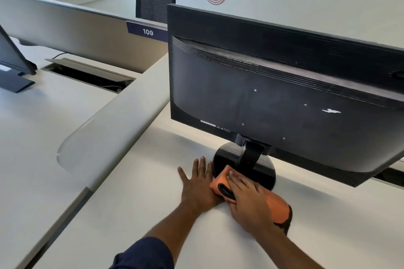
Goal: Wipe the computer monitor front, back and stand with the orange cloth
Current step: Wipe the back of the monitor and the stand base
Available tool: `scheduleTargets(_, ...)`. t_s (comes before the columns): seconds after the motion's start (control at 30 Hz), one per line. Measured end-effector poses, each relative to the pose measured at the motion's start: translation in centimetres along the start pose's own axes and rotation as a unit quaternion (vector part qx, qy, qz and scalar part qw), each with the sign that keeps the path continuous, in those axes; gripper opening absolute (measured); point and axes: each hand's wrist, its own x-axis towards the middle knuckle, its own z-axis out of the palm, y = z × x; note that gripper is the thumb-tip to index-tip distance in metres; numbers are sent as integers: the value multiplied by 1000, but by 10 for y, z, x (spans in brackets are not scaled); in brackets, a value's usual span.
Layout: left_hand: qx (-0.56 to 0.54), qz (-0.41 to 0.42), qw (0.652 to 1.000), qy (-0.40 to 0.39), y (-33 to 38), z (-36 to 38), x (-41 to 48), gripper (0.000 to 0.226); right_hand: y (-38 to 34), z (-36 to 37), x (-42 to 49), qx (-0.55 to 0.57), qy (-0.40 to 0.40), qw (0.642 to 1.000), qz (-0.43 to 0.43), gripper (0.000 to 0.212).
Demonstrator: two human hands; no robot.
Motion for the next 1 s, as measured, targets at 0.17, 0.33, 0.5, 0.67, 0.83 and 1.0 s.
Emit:
scheduleTargets(0.17,1,0,1000,-4,1,-1,0,119,-5,4,-2,5,1,999,45,73)
scheduleTargets(0.33,18,1,1000,-8,1,-1,-2,110,-1,9,-16,25,-32,999,-32,71)
scheduleTargets(0.5,-19,-15,1000,8,3,-2,-2,127,51,3,-31,38,-38,999,1,71)
scheduleTargets(0.67,-8,-16,1000,3,4,-3,-2,128,39,1,-29,42,-55,997,24,72)
scheduleTargets(0.83,-10,-20,1000,-2,3,-1,-2,131,64,-3,-43,46,-87,995,-35,71)
scheduleTargets(1.0,-18,-22,1000,-4,4,-2,-2,131,76,-9,-41,76,-65,994,40,69)
